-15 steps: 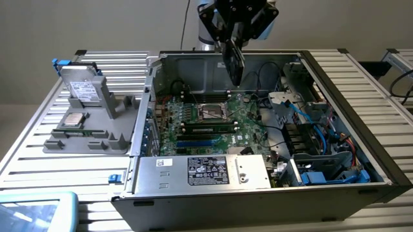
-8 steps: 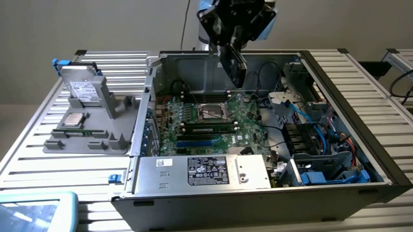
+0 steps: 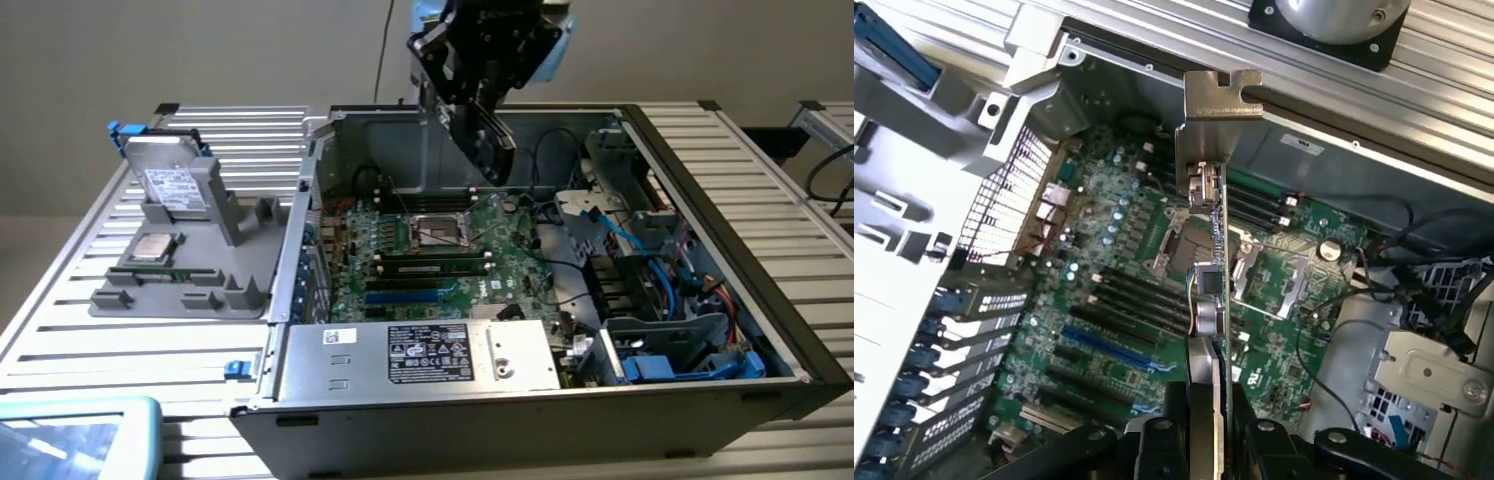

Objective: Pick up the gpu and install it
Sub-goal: 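Insert the gpu into the slot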

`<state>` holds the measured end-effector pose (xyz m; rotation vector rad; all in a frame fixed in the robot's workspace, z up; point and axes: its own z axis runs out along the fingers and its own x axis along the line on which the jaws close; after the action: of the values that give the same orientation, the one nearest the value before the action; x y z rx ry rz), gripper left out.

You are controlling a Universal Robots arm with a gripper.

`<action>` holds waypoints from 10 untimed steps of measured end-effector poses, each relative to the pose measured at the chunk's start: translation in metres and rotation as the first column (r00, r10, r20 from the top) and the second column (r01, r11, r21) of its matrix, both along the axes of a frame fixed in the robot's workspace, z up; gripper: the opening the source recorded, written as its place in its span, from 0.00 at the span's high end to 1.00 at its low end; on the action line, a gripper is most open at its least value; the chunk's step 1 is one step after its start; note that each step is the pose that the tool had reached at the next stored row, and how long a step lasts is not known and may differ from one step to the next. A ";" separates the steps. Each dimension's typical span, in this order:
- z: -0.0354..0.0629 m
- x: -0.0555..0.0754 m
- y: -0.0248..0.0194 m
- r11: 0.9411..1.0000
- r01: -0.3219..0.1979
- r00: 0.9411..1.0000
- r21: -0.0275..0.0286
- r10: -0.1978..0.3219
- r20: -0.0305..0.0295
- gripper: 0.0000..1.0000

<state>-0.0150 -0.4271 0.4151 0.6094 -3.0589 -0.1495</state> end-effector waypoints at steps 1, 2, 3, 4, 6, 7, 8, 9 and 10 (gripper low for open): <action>-0.0007 0.000 0.0000 1.000 -0.018 1.000 0.000 0.018 0.000 0.73; -0.0015 0.000 0.0000 0.999 -0.037 0.999 0.000 0.037 0.000 0.73; -0.0022 0.000 0.0000 0.998 -0.055 0.998 0.000 0.055 0.000 0.73; -0.0029 0.000 0.0000 0.997 -0.073 0.997 0.000 0.073 0.000 0.73; -0.0043 0.000 0.0000 0.994 -0.109 0.994 0.000 0.109 0.000 0.73; -0.0049 0.000 0.0000 0.992 -0.127 0.992 0.000 0.127 0.000 0.73; -0.0056 0.000 0.0000 0.989 -0.145 0.989 0.000 0.145 0.000 0.73; -0.0063 0.000 0.0000 0.987 -0.162 0.987 0.000 0.162 0.000 0.73; -0.0070 0.000 0.0000 0.984 -0.180 0.984 0.000 0.180 0.000 0.73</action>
<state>-0.0149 -0.4271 0.4081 0.8810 -2.9832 -0.1457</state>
